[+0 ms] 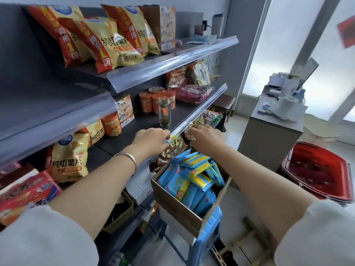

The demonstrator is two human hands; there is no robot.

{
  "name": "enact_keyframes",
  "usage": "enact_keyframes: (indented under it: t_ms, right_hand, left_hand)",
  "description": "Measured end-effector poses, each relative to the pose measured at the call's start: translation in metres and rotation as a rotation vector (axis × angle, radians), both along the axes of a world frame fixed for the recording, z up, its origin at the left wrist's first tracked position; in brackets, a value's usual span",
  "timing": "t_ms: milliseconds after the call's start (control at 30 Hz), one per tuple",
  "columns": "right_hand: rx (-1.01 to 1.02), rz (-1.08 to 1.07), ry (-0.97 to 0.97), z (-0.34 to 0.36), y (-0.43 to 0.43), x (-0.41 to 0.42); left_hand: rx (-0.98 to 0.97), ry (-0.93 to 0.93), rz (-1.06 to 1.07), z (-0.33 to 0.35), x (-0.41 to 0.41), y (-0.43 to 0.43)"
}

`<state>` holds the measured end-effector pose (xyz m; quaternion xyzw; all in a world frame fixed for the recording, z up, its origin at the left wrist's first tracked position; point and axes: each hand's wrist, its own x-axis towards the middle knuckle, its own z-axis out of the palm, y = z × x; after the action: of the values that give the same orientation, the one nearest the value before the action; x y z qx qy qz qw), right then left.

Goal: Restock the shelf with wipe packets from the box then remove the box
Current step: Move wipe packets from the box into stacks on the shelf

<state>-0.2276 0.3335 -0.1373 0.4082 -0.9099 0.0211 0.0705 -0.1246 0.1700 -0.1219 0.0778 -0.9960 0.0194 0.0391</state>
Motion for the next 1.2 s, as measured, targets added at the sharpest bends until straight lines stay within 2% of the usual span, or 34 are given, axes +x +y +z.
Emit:
enact_keyframes:
  t_ms: [167,533,800,933,1200]
  right_hand:
    - [0.085,-0.12,-0.075,-0.034,0.014,-0.011]
    - [0.176,-0.197,-0.198,-0.09,0.048,-0.059]
    - [0.21,-0.116,-0.326,-0.132,0.063,-0.12]
    - [0.214,-0.08,-0.361,-0.149,0.066,-0.141]
    - [0.198,0.017,-0.421,-0.171,0.069,-0.157]
  left_hand:
    - [0.048,-0.078,-0.055,-0.038,-0.024,-0.008]
    - [0.111,-0.241,-0.122,-0.104,-0.073,0.017]
    - [0.197,-0.364,-0.027,-0.148,-0.134,0.053]
    - [0.19,-0.368,0.044,-0.171,-0.165,0.067]
    - [0.193,-0.461,0.175,-0.205,-0.182,0.069]
